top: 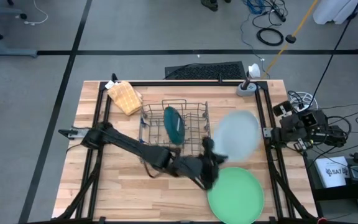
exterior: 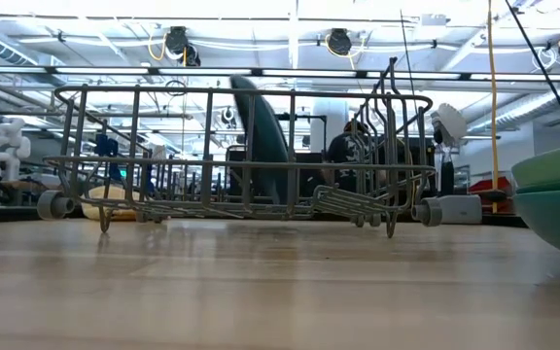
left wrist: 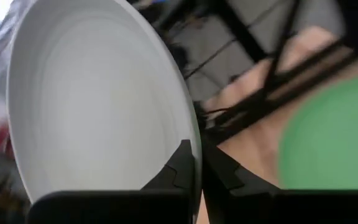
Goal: Sort dishes
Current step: Put the white plate in the dish rack
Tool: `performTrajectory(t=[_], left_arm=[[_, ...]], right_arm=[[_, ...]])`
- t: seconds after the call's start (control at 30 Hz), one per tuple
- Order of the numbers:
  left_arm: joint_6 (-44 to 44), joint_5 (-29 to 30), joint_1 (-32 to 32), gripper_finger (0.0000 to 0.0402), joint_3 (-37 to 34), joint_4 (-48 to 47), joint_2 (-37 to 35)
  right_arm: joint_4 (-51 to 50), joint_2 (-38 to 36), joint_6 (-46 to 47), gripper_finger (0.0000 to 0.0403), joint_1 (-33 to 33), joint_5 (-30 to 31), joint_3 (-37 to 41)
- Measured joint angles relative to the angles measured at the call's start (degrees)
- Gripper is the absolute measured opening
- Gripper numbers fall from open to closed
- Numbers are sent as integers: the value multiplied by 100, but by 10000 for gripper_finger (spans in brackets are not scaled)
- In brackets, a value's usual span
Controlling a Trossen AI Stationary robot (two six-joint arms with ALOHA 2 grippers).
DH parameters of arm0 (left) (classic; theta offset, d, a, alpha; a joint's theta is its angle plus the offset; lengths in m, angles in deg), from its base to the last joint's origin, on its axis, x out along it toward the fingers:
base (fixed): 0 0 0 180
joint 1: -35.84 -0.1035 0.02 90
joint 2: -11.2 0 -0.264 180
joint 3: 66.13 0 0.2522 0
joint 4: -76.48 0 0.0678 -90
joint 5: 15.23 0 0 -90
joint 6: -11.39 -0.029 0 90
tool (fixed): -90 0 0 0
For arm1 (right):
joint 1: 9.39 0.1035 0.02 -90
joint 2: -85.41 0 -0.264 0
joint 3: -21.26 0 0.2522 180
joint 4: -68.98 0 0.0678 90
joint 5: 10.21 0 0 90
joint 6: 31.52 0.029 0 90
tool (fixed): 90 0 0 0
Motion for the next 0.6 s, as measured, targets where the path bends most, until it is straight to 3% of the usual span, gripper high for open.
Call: performTrajectory(t=[0.13, 0.3, 0.4, 0.6], left_arm=[[576, 669, -3, 14, -870, 316, -972], [1317, 2098, 245, 14, -2614, 1145, -2425], [2710, 2627, 390, 14, -3645, 902, -3237], [5685, 2755, 656, 14, -5089, 22, -4144]], right_arm=[[-190, 2, -67, 59, 0, 21, 0], [-253, 2, -72, 59, 2, 23, 0], [-398, 2, -95, 59, 2, 97, 0], [-1228, 4, -401, 59, 0, 720, 0]])
